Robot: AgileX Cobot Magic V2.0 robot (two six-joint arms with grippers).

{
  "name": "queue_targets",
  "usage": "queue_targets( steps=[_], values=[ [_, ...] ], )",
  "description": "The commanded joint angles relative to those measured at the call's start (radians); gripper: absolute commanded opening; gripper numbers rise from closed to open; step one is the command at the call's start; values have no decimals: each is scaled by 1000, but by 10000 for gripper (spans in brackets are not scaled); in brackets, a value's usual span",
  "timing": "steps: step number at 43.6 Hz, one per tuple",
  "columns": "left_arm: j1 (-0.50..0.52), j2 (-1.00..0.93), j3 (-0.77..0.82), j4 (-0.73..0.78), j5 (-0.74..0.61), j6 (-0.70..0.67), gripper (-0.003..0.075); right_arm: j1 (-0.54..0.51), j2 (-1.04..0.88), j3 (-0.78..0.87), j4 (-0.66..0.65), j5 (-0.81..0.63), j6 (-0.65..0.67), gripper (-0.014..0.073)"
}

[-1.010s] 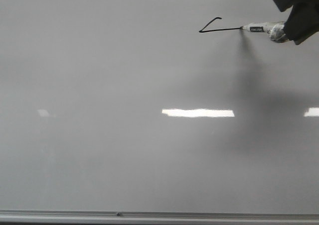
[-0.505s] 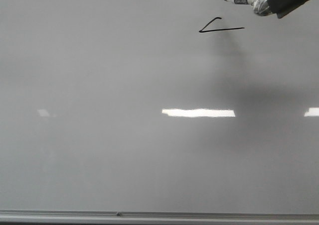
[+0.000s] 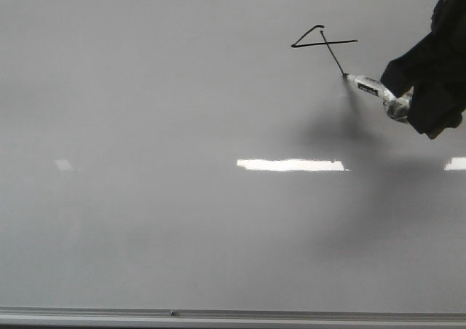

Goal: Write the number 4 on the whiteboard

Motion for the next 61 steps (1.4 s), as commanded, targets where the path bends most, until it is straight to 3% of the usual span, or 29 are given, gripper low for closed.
queue_targets(
  steps=[1,9,15,26,35,48,61],
  values=[
    [-1,0,-23,29,-82,-1,512,0,-23,-31,-6,-44,-5,-72],
    [-1,0,-23,29,-95,10,512,2,-86,-31,5,-45,-5,-72],
    [-3,41,-52,-55,-96,186,512,56,-202,-31,44,30,-77,-72],
    [-3,253,-191,-376,-49,685,512,217,-408,-31,288,326,-568,-72],
    [-3,426,-294,-682,-53,1042,512,250,-508,-31,542,475,-835,-72],
    [-10,658,-459,-959,41,1334,512,250,-521,-31,597,527,-882,-72],
    [-95,752,-507,-949,77,1361,511,250,-521,-31,597,518,-882,-72]
  ],
)
